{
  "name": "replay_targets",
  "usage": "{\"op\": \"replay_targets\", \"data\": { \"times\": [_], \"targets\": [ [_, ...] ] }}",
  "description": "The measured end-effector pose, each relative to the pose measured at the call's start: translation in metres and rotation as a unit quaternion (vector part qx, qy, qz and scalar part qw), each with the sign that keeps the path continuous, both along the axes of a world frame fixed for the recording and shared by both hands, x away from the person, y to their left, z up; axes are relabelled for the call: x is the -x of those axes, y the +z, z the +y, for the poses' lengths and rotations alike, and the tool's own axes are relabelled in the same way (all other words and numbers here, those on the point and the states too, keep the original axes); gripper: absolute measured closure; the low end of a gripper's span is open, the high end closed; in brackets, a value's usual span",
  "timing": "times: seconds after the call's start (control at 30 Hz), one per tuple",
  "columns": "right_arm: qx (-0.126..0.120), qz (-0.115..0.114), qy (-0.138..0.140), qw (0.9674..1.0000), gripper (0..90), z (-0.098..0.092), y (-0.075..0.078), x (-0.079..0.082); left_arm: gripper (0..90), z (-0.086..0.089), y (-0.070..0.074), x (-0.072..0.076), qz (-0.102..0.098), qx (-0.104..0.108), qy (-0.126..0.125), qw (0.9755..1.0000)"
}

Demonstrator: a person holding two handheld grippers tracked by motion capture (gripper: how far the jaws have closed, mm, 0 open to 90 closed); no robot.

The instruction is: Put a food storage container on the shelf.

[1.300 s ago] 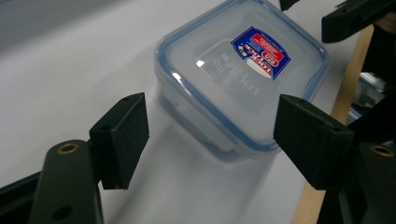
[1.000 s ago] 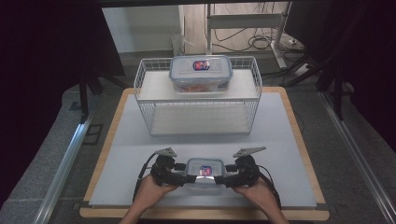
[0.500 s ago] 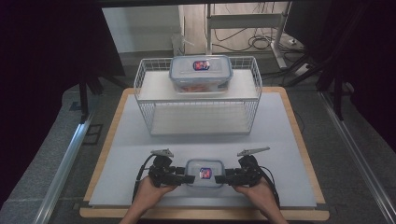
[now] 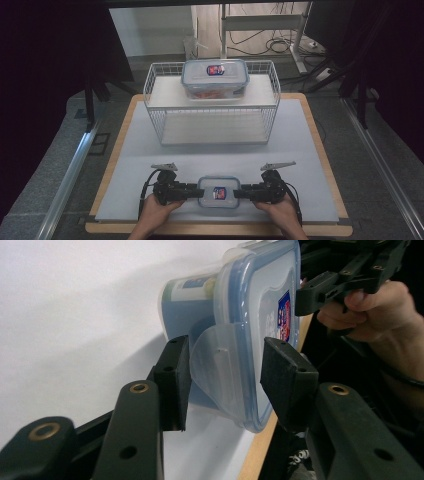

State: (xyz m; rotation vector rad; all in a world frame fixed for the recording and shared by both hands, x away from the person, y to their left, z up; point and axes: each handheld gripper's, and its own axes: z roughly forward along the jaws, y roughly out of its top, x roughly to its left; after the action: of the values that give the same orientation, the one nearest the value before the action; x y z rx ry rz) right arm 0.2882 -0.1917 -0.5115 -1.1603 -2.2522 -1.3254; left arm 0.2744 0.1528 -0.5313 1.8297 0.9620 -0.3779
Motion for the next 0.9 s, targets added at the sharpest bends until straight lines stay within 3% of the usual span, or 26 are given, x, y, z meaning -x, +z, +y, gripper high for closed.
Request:
{"op": "replay_targets", "data": {
  "times": [0.33, 0.43, 0.5, 0.6, 0.73, 0.9],
  "targets": [
    [-0.018, 0.004, -0.008, 0.9998, 57.4, -0.003, -0.004, 0.0, 55.8, 0.0, -0.001, 0.002, 0.0, 0.003, 0.01, 0.9999],
    [-0.022, -0.004, -0.017, 0.9996, 57.7, -0.003, -0.002, 0.0, 55.7, -0.001, 0.001, 0.0, 0.003, 0.002, 0.014, 0.9999],
    [-0.032, -0.01, -0.025, 0.9991, 58.7, -0.003, 0.001, -0.001, 54.2, -0.003, 0.005, 0.0, -0.006, -0.007, 0.026, 0.9996],
    [-0.026, -0.025, -0.025, 0.999, 58.7, 0.0, 0.006, -0.001, 53.1, -0.004, 0.012, -0.002, -0.021, -0.018, 0.029, 0.9992],
    [-0.031, -0.032, -0.025, 0.9987, 58.6, 0.0, 0.009, -0.003, 53.7, -0.002, 0.016, -0.003, -0.02, -0.009, 0.03, 0.9993],
    [-0.053, -0.027, -0.026, 0.9979, 58.4, -0.004, 0.012, -0.005, 56.8, 0.005, 0.02, -0.008, -0.014, 0.03, 0.024, 0.9992]
  ]
}}
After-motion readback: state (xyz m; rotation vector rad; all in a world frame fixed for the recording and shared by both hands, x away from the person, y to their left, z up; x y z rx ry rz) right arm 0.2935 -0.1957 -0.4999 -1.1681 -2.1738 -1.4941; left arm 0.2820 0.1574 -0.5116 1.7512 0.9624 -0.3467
